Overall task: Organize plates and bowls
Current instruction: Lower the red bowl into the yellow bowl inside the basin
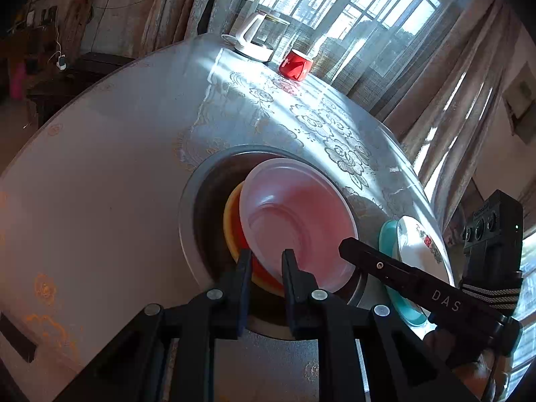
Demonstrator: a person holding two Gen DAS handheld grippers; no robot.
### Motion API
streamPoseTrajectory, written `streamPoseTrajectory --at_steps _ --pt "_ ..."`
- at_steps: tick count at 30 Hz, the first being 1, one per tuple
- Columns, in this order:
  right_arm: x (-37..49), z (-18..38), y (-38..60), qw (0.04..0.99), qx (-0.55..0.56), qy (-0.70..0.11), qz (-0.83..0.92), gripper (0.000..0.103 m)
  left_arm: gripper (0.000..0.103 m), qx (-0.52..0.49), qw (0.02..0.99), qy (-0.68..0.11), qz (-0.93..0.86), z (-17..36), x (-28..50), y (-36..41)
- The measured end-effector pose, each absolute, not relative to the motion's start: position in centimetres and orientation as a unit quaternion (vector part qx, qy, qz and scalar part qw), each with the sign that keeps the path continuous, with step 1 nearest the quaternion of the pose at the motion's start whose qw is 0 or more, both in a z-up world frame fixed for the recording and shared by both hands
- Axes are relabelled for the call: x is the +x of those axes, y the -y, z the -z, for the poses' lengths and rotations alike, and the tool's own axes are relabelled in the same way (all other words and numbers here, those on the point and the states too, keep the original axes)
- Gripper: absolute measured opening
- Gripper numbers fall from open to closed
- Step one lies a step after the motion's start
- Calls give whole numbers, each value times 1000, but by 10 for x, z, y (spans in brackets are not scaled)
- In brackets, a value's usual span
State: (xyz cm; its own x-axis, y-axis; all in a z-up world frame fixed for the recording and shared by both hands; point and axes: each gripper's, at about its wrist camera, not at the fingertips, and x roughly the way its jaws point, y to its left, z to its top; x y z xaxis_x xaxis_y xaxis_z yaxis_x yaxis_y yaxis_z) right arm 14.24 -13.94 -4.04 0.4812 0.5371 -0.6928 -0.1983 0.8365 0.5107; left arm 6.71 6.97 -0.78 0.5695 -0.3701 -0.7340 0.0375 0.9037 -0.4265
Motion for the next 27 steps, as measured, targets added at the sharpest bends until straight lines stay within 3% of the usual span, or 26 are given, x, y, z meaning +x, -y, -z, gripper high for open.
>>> streamPoseTrajectory --at_steps 27 --pt "141 38 126 845 144 -464 -224 22 17 -173 866 -458 103 12 67 -75"
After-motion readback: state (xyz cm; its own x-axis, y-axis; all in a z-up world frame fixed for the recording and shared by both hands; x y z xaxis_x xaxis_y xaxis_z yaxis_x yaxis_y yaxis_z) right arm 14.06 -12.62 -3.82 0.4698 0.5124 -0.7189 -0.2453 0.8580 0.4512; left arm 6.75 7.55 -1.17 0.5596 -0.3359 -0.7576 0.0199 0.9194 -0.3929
